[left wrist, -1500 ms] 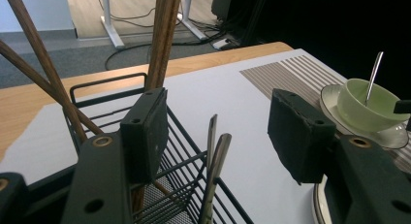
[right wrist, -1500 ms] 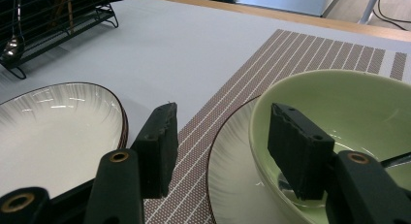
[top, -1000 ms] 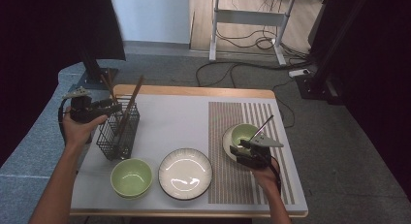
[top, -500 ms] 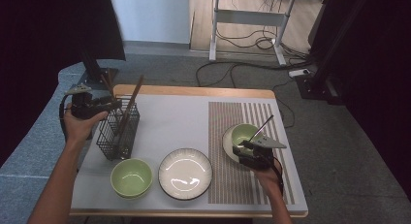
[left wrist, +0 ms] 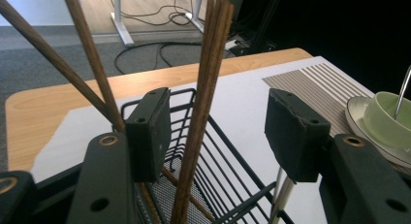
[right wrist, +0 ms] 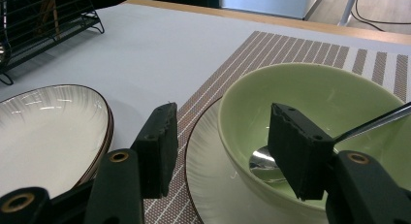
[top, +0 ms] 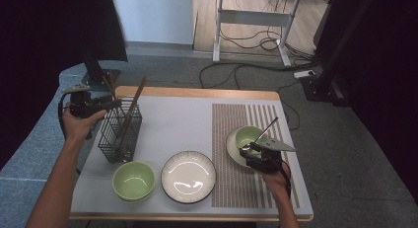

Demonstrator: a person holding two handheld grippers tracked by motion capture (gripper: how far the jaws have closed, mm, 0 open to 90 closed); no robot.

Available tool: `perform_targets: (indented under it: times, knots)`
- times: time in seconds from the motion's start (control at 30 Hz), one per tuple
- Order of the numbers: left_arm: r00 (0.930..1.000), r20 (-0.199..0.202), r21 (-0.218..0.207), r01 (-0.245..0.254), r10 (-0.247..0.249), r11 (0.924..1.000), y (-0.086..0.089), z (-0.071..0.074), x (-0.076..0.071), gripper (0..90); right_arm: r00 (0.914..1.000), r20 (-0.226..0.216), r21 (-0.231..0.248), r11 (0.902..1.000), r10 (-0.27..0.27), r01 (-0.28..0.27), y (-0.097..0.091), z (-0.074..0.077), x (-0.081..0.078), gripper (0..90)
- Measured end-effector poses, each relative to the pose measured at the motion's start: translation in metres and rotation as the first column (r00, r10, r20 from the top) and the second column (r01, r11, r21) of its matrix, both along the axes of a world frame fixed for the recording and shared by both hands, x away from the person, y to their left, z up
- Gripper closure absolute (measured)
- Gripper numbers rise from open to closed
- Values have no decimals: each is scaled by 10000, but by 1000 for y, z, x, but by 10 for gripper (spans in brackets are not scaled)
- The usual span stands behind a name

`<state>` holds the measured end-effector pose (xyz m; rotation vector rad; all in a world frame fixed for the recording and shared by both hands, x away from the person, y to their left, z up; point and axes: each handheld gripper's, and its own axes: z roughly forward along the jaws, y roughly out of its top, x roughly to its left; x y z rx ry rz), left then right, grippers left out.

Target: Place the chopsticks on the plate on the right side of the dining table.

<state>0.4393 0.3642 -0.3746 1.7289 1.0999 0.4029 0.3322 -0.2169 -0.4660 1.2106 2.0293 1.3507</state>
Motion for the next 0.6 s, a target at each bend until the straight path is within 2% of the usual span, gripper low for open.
perform_targets:
  times: [0.27,0.6]
  knots:
    - [9996,35,237,-274,274,9993,7,-2,8,451,10000,-8,-46,10000,-18,18,-1,0,0,444]
    - [9991,-18,213,-429,429,9989,9,-5,19,474,9999,-2,-17,9999,-154,154,-5,0,0,444]
